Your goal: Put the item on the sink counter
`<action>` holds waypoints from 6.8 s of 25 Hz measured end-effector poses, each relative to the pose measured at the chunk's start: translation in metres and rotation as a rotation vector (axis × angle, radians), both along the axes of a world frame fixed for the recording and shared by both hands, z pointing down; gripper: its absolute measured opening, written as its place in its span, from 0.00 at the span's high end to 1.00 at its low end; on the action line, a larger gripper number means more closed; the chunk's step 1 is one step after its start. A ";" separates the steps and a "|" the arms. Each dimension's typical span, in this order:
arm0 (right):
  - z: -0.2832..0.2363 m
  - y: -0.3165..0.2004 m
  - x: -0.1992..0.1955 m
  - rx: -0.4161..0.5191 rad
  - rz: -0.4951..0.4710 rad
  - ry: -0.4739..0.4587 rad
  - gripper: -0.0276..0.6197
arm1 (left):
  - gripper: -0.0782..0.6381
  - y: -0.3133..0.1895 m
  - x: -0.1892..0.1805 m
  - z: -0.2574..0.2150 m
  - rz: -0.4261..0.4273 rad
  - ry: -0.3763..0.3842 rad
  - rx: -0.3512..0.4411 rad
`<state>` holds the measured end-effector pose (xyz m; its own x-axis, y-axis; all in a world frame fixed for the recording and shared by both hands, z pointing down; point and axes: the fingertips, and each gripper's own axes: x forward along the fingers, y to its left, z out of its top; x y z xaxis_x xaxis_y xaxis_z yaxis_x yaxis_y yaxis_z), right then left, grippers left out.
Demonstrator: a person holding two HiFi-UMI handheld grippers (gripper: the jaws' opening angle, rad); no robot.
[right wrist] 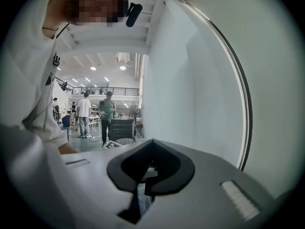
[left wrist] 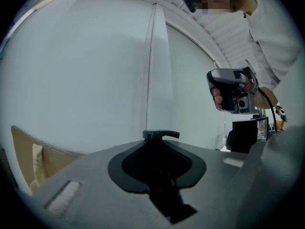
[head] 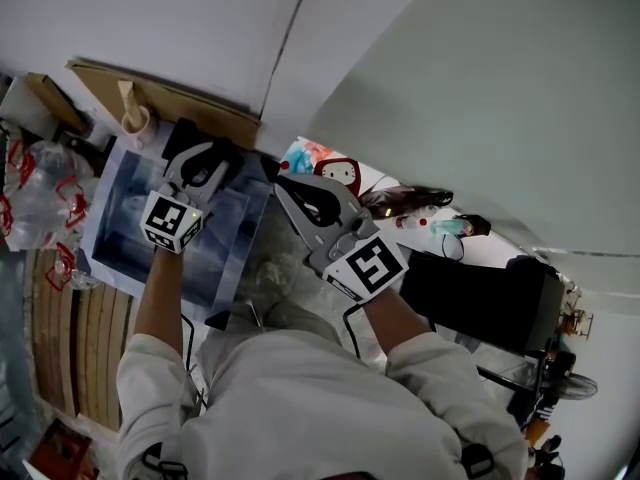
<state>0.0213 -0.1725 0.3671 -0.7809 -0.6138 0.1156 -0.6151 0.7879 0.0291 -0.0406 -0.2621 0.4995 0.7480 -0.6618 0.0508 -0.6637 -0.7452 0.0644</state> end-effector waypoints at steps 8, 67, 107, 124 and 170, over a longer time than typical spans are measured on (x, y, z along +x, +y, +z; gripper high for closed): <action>0.005 -0.007 0.001 -0.010 -0.009 0.017 0.95 | 0.78 -0.011 0.000 0.028 -0.033 -0.013 -0.022; 0.058 -0.041 0.005 -0.091 -0.096 0.093 0.95 | 0.78 -0.044 -0.002 0.163 -0.195 -0.040 -0.128; 0.047 -0.029 0.003 -0.070 -0.101 0.081 0.95 | 0.51 -0.032 0.005 0.166 -0.181 -0.166 -0.147; 0.027 -0.011 -0.006 -0.037 -0.104 0.052 0.95 | 0.51 -0.010 -0.006 0.135 -0.187 -0.165 -0.126; -0.052 0.074 -0.026 0.090 -0.025 -0.049 0.95 | 0.88 0.158 -0.059 -0.175 -0.028 0.001 0.170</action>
<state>-0.0048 -0.0980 0.3151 -0.7995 -0.6002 0.0226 -0.5976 0.7987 0.0708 -0.0998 -0.1040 0.3242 0.7294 -0.6811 -0.0639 -0.6840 -0.7270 -0.0601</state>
